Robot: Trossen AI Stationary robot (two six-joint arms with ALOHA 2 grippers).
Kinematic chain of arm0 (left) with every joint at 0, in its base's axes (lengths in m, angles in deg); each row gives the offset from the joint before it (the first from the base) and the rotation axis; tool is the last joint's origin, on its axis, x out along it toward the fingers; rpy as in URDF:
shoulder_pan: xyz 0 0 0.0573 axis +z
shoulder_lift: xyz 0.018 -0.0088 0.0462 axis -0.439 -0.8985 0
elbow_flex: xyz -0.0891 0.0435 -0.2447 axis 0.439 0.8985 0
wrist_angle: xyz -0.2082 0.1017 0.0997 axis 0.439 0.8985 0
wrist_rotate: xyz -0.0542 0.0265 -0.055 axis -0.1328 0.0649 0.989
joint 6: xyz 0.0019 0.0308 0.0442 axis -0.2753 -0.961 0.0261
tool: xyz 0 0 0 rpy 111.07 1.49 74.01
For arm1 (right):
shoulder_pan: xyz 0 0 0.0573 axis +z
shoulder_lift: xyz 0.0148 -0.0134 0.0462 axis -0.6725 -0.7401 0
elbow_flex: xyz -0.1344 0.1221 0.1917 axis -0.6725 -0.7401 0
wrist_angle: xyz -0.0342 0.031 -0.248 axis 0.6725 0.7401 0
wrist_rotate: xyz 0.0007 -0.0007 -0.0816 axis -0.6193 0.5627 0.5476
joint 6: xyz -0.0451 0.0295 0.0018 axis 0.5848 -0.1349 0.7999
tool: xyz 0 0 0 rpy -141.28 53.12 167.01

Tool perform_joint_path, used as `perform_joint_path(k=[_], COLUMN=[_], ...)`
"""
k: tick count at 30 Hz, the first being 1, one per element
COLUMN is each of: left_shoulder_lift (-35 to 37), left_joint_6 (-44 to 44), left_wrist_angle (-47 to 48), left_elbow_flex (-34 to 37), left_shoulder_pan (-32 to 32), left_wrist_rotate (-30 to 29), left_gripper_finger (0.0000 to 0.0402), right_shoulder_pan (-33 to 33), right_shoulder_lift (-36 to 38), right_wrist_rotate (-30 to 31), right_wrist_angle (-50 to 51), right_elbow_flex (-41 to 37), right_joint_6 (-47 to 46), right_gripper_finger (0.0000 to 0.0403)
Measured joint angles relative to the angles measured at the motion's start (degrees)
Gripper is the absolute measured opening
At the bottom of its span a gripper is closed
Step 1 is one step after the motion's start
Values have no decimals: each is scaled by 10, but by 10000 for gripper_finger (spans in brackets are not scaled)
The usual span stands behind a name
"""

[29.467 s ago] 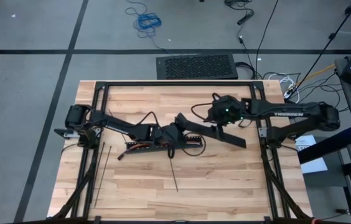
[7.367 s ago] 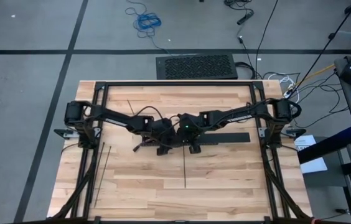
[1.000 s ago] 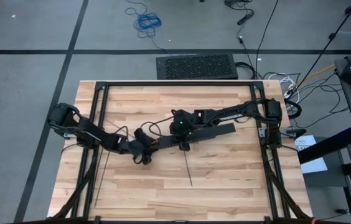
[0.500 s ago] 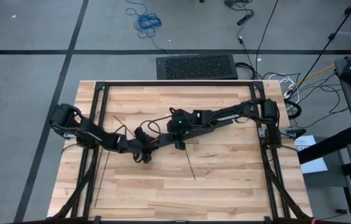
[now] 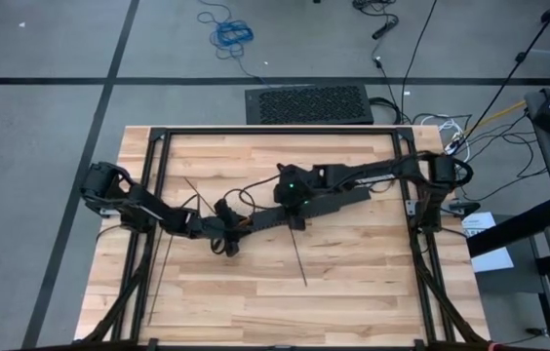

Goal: Ziptie cables
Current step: Insert the cover on the black cable duct

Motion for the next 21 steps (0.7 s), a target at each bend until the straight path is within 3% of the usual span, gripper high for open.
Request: perform_joint_path(k=[5,12,21], left_shoulder_lift=[0,-2,10], left_joint_6=[-18,-45,-49], left_wrist_angle=[-1,7,8], left_elbow_flex=[0,-12,-17], left_shoulder_pan=[9,24,30], left_wrist_rotate=[15,43,62], left_gripper_finger=[243,243,243], right_shoulder_pan=[1,7,8], right_shoulder_lift=[-21,-115,-122], right_wrist_rotate=[4,-62,-61], right_wrist_angle=[8,-147,-122], right_elbow_flex=[0,10,21], right_joint_6=[2,-29,-26], right_gripper_finger=[0,0,0])
